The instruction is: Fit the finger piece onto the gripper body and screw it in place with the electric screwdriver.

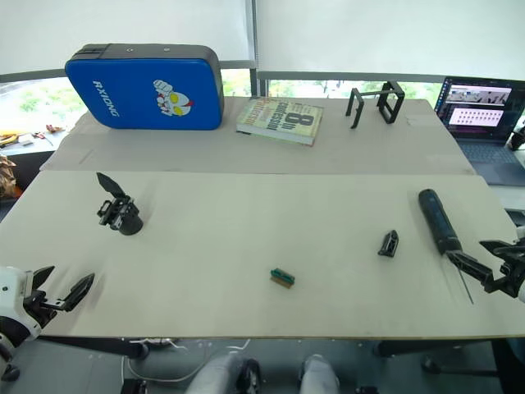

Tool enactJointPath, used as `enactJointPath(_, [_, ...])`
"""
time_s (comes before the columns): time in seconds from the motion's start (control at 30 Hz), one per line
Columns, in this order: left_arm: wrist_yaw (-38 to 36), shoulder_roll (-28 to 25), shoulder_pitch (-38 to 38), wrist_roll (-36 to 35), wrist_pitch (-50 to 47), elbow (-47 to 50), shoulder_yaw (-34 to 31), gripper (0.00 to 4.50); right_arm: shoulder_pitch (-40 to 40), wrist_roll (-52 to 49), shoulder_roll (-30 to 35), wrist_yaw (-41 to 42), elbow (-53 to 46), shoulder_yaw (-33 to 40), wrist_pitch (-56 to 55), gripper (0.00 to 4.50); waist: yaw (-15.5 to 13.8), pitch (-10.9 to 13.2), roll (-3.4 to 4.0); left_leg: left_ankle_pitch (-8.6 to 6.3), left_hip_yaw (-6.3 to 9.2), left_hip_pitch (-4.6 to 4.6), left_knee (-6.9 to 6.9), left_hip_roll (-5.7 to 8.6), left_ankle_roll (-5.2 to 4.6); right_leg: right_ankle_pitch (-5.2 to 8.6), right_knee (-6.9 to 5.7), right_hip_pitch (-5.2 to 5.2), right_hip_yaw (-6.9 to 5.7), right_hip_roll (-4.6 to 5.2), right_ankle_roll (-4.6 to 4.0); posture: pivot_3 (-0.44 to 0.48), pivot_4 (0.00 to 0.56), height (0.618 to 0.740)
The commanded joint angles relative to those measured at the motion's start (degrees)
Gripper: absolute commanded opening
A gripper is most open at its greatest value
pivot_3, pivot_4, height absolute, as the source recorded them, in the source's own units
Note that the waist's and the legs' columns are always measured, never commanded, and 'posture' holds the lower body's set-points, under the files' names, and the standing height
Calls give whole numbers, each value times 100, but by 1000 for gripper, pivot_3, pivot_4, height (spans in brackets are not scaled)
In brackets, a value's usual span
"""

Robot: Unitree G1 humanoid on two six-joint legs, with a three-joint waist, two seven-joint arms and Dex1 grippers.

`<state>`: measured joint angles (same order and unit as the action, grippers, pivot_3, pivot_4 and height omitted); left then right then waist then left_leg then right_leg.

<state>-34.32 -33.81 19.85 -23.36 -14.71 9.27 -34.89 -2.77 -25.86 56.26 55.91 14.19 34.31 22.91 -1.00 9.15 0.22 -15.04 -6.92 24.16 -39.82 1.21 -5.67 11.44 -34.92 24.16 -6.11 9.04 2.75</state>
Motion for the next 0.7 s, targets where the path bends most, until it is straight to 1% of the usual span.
enactJointPath(0.03, [-88,-143,-221,-29,63,30,49,4500,234,-206,22,96,-621,-97,-20,4421,0,0,0,0,0,0,0,0,0,0,0,0,-1,0,0,0,150,740])
enactJointPath(0.13, [-230,-264,-707,0,-8,-232,376,4500,754,-890,14,428,-1971,-682,512,4421,34,-1,8,3,-1,0,-1,-2,5,0,-10,0,-1,0,0,0,150,740])
enactJointPath(0.2, [-234,-299,-947,49,35,-415,461,4500,945,-1177,7,578,-2416,-943,781,4421,32,-4,5,8,-1,1,0,-11,14,-3,-13,-3,1,-9,-5,0,150,740])
enactJointPath(0.27, [-240,-309,-1188,58,44,-560,541,4500,1138,-1412,-5,675,-2775,-1183,994,4421,23,-14,-14,7,6,1,1,-17,14,-3,-8,-1,-3,-24,-10,0,150,740])
enactJointPath(0.33, [-281,-304,-1416,88,70,-683,671,4500,1348,-1584,-37,761,-3055,-1432,1129,4421,5,-14,-22,4,10,3,0,-12,13,-1,-2,-4,-9,-49,-9,0,150,740])
enactJointPath(0.43, [-340,-322,-1720,239,205,-941,932,4500,1664,-1674,-93,888,-3325,-1829,1180,4421,-13,-10,-30,5,7,17,-6,2,5,-4,3,-10,-12,-41,-3,0,150,740])
enactJointPath(0.57, [-266,-282,-2253,400,401,-1425,1144,4500,2103,-1742,-208,1110,-3409,-2274,1134,4421,-14,-13,-41,0,7,8,-14,1,12,-7,4,-3,-15,-33,3,0,150,740])
enactJointPath(0.7, [-207,-246,-2675,532,577,-1835,1303,4500,2364,-1662,-382,1266,-3449,-2638,1085,4421,-24,-15,-47,0,13,7,-9,-2,13,-8,-2,1,-20,-35,1,0,150,740])
